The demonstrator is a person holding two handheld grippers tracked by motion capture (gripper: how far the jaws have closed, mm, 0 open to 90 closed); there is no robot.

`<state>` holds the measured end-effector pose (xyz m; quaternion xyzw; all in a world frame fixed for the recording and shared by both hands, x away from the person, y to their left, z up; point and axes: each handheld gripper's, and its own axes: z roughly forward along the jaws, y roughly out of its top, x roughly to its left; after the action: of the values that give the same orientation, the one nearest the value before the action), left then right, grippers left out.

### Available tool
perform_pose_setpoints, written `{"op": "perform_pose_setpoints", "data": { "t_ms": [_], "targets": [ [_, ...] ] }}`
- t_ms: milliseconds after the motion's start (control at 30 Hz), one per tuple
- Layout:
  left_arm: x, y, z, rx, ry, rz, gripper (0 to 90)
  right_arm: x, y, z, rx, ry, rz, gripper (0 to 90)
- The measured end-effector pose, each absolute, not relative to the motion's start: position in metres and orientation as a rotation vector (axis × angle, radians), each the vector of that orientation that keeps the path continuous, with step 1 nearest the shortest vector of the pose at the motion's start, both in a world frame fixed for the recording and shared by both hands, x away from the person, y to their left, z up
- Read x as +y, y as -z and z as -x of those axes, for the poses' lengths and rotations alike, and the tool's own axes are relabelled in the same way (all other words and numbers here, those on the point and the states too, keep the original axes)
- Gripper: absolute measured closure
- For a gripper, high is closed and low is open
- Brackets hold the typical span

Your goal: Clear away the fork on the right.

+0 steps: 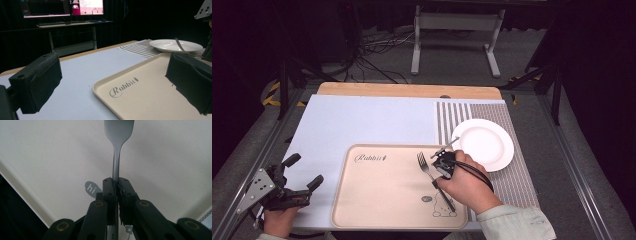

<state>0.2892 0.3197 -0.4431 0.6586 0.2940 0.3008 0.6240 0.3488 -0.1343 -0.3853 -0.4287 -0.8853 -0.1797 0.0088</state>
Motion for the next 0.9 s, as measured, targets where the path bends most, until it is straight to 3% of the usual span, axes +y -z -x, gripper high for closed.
{"op": "perform_pose_setpoints", "data": {
  "t_ms": [900],
  "targets": [
    [0.321,0.442,-0.289,0.673,-0.697,-1.513,0.9,-0.133,0.416,-0.357,-2.599,0.414,1.492,85.2]
  ]
}}
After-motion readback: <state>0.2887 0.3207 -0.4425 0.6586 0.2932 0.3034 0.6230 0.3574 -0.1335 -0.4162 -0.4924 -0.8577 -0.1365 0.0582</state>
